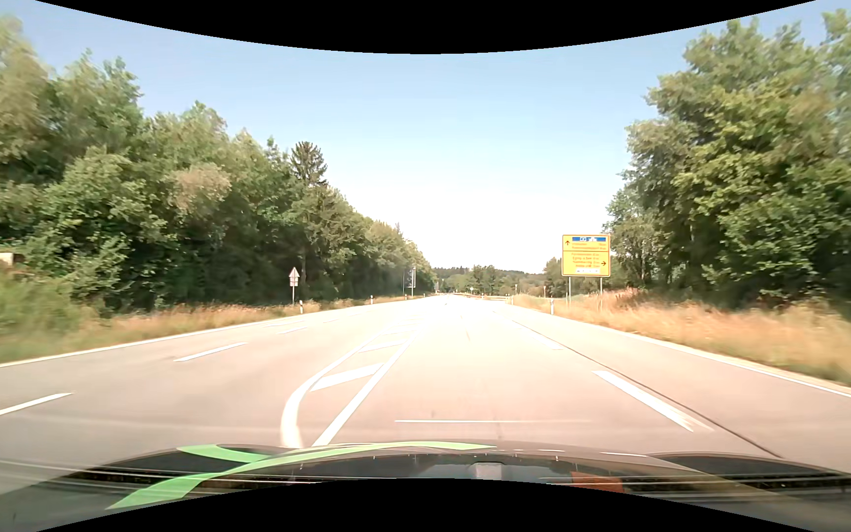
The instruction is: Follow the waypoints while adhering to traffic rules and regulations
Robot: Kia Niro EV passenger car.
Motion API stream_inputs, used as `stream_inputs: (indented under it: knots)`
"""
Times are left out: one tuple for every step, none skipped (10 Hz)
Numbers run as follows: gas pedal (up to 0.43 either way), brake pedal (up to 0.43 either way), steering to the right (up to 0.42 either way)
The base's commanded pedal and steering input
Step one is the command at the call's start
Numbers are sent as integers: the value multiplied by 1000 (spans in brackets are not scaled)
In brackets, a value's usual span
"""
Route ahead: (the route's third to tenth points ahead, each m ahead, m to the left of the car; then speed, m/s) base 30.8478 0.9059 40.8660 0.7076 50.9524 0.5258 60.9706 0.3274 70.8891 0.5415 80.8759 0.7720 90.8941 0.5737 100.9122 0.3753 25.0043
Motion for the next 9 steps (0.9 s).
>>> stream_inputs:
  knots:
    - [209, 0, -1]
    - [209, 0, -1]
    - [209, 0, 2]
    - [220, 0, 5]
    - [268, 0, 7]
    - [280, 0, 7]
    - [287, 0, 6]
    - [311, 0, 5]
    - [311, 0, 4]
